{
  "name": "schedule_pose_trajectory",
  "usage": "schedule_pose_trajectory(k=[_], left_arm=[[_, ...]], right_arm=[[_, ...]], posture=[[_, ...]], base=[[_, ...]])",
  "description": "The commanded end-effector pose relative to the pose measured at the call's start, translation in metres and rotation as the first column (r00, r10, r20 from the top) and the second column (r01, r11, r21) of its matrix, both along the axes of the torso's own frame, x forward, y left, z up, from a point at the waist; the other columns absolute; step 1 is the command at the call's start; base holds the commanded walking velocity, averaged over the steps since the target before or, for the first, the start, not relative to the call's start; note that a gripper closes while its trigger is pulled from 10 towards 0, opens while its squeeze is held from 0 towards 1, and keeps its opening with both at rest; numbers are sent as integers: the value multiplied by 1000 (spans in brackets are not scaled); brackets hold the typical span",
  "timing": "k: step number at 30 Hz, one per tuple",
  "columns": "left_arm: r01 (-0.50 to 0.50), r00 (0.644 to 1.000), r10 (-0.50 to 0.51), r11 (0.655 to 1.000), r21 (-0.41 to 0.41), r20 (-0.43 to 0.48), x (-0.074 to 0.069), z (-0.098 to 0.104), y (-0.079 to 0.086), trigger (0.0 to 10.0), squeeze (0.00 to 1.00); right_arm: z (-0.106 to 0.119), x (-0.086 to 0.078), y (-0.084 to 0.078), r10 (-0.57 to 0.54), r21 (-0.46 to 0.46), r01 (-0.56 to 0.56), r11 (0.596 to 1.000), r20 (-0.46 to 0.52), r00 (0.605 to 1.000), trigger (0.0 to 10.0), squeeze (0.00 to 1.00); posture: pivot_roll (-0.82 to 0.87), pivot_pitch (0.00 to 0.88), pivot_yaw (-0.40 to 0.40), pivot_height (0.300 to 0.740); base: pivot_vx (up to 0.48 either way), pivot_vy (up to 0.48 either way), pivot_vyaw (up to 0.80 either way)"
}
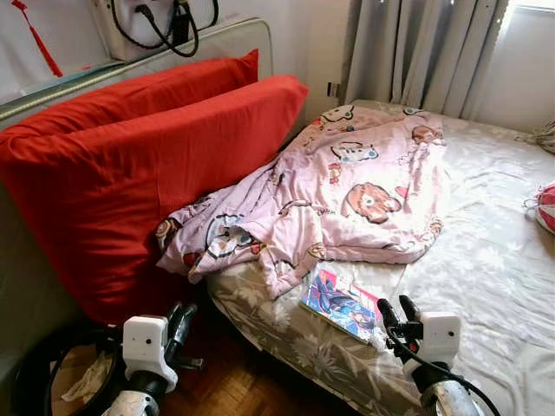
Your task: Clean up the room
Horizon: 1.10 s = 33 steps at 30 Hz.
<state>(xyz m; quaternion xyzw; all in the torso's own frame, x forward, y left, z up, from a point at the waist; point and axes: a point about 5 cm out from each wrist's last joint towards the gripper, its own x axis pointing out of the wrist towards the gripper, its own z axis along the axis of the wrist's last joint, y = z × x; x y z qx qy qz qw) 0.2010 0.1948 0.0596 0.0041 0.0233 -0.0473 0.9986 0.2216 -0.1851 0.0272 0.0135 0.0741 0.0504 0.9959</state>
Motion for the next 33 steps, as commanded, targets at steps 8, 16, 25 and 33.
schedule_pose_trajectory(k=[8, 16, 25, 33], left_arm=[[-1, 1000, 1, 1000, 1, 8, 3, 3, 1, 10000, 0], [-1, 1000, 1, 1000, 0, 5, 2, 3, 1, 10000, 0], [1, 1000, -1, 1000, -4, 13, 4, 5, 1, 10000, 0], [2, 1000, -2, 1000, -6, 15, 4, 6, 0, 10000, 0]], right_arm=[[5, 5, 3, 6, 5, -6, 1000, 17, 1000, 10000, 0], [5, 4, 3, 11, 1, -11, 1000, 12, 1000, 10000, 0], [6, 5, 3, 13, 0, -13, 1000, 15, 1000, 10000, 0], [6, 5, 3, 15, 0, -15, 1000, 13, 1000, 10000, 0]], posture=[[86, 0, 9, 740], [87, 0, 8, 740], [87, 0, 6, 740], [86, 0, 5, 740]], base=[[127, 0, 0], [272, 0, 0], [298, 0, 0], [297, 0, 0]])
